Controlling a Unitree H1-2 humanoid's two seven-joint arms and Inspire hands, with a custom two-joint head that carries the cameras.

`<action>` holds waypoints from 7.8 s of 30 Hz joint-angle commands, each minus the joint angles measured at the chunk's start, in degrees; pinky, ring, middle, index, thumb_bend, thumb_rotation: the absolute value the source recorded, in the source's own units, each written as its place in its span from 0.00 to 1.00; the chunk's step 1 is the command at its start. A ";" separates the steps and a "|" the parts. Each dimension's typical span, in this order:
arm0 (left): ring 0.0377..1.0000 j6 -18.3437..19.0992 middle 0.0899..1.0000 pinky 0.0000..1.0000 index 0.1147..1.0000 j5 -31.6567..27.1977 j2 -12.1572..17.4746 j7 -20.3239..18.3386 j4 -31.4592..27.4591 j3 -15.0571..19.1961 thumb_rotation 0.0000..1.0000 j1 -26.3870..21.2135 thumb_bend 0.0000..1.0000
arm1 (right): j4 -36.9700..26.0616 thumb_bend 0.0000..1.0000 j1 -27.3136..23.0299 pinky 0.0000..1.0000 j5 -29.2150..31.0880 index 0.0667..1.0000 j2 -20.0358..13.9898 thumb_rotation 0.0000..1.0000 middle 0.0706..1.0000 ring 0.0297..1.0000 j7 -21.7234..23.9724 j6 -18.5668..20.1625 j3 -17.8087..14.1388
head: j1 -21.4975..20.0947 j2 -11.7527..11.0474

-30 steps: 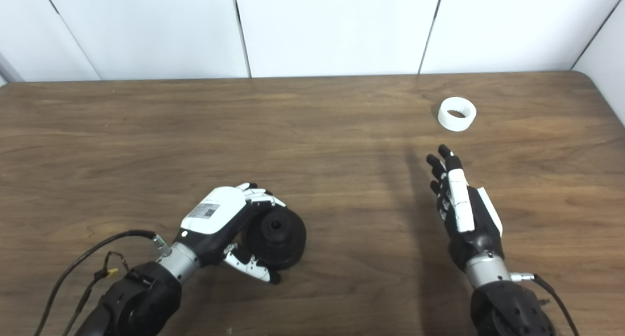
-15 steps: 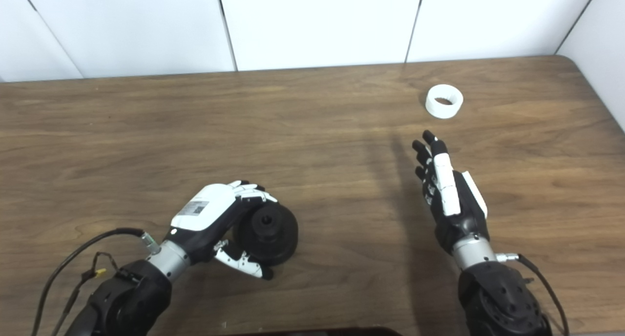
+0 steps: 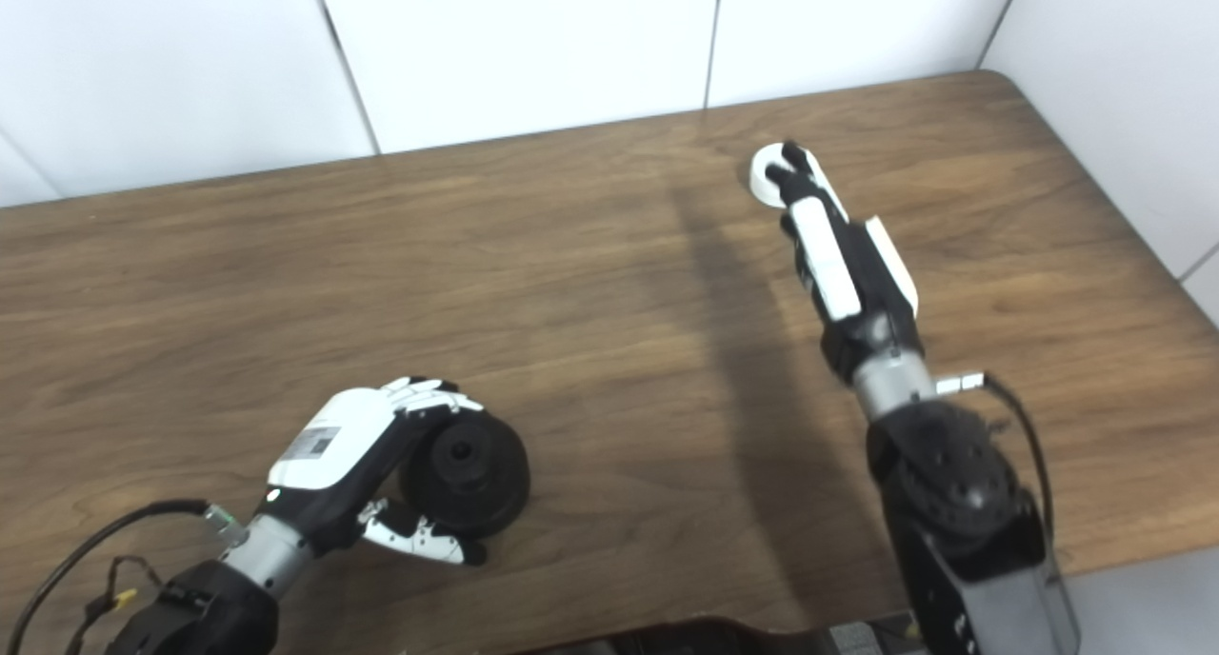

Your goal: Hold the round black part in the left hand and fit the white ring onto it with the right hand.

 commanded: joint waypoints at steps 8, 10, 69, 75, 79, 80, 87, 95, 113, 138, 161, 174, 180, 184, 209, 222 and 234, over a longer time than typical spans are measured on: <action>0.85 -3.23 0.75 0.93 0.42 0.11 1.06 0.47 2.69 0.08 0.05 1.49 0.52 | 5.61 0.83 -10.67 0.99 -19.53 0.94 -9.61 0.45 0.96 0.98 8.70 -0.27 -0.69 | -2.06 -2.94; 0.85 -3.83 0.75 0.93 0.42 0.06 1.19 0.72 3.04 0.12 0.05 1.56 0.52 | 7.47 0.85 -12.47 0.95 -22.87 0.93 -11.04 0.43 0.96 0.96 11.63 -0.27 -0.76 | -2.54 -3.32; 0.88 -9.73 0.79 0.97 0.42 1.32 1.04 7.86 8.50 0.26 0.06 5.08 0.52 | 50.35 0.86 -35.97 0.94 -47.15 0.80 -17.69 0.24 0.90 0.96 25.72 -2.79 16.44 | -6.73 -13.86; 0.88 -9.27 0.79 0.98 0.42 0.96 0.92 7.82 8.12 0.23 0.06 5.26 0.52 | 51.18 0.82 -35.94 0.93 -46.73 0.65 -17.53 0.21 0.85 0.94 24.53 -3.50 16.18 | -6.46 -13.67; 0.88 -9.38 0.79 0.98 0.42 1.42 0.99 8.12 8.04 0.10 0.06 5.29 0.52 | 51.62 0.58 -35.70 0.92 -46.21 0.48 -17.36 0.16 0.83 0.93 23.85 -4.09 15.80 | -6.47 -13.60; 0.88 -9.56 0.79 0.98 0.42 1.28 0.99 8.28 8.10 0.12 0.06 5.30 0.52 | 51.76 0.55 -35.58 0.92 -45.89 0.47 -17.31 0.15 0.83 0.93 23.49 -4.47 15.64 | -6.40 -13.52; 0.89 -8.91 0.79 0.98 0.42 1.32 0.79 8.03 7.35 0.15 0.06 5.55 0.52 | 51.79 0.52 -35.19 0.93 -45.31 0.45 -17.59 0.13 0.79 0.89 22.70 -5.74 16.06 | -6.22 -13.05; 0.89 -7.98 0.79 0.99 0.42 1.73 0.64 7.75 6.39 -0.35 0.06 5.58 0.52 | 50.13 0.52 -34.39 0.94 -45.80 0.45 -18.53 0.13 0.77 0.89 23.50 -5.53 16.39 | -5.06 -12.23; 0.86 -1.10 0.77 0.94 0.42 4.99 -2.05 3.01 -0.01 -2.32 0.05 5.17 0.52 | 17.82 0.52 -29.28 0.95 -45.31 0.45 -22.12 0.14 0.78 0.92 38.91 -4.63 18.14 | 4.10 -4.71; 0.88 3.91 0.77 0.96 0.42 9.14 -6.28 -1.41 -0.73 -3.60 0.05 2.19 0.52 | -4.75 0.53 -23.34 0.96 -45.36 0.44 -11.40 0.14 0.78 0.92 50.47 -8.54 23.78 | 13.34 5.80; 0.88 5.57 0.76 0.95 0.42 10.23 -8.49 -2.80 -0.52 -4.04 0.05 0.98 0.52 | -8.99 0.53 -23.16 0.95 -45.56 0.44 -4.80 0.14 0.77 0.93 56.24 -8.63 26.55 | 15.26 9.29; 0.88 6.46 0.77 0.97 0.42 10.64 -9.55 -2.85 -1.51 -4.45 0.05 0.86 0.52 | -6.22 0.53 -19.65 0.99 -45.35 0.44 -5.03 0.14 0.78 0.94 55.54 -11.36 27.36 | 16.47 9.83; 0.88 6.71 0.76 0.98 0.42 10.61 -9.76 -3.38 -2.11 -4.30 0.05 0.81 0.52 | -3.65 0.53 -18.57 0.98 -45.70 0.44 -5.11 0.14 0.79 0.94 54.51 -13.59 27.16 | 16.47 9.84; 0.88 6.59 0.77 0.97 0.42 10.72 -9.80 -3.61 -2.46 -4.27 0.05 0.82 0.52 | -2.44 0.53 -18.13 0.98 -45.96 0.44 -5.28 0.14 0.79 0.94 53.39 -14.35 27.16 | 16.41 9.91; 0.88 6.84 0.77 0.97 0.42 11.65 -10.10 -5.13 -3.50 -4.45 0.05 0.83 0.52 | 0.56 0.53 -17.21 0.95 -47.03 0.44 -4.26 0.14 0.79 0.94 50.30 -15.66 27.96 | 16.78 10.49; 0.87 6.89 0.77 0.97 0.42 11.44 -10.82 -5.06 -3.45 -4.19 0.05 0.83 0.52 | 0.12 0.53 -16.84 0.95 -48.83 0.45 -3.86 0.14 0.78 0.93 51.61 -14.85 29.04 | 16.89 10.59; 0.87 6.93 0.77 0.97 0.42 12.30 -10.48 -5.42 -3.20 -4.27 0.05 0.72 0.52 | -0.62 1.00 -18.32 0.97 -47.76 0.76 -4.22 0.46 0.86 0.97 53.87 -10.65 26.95 | 16.65 10.49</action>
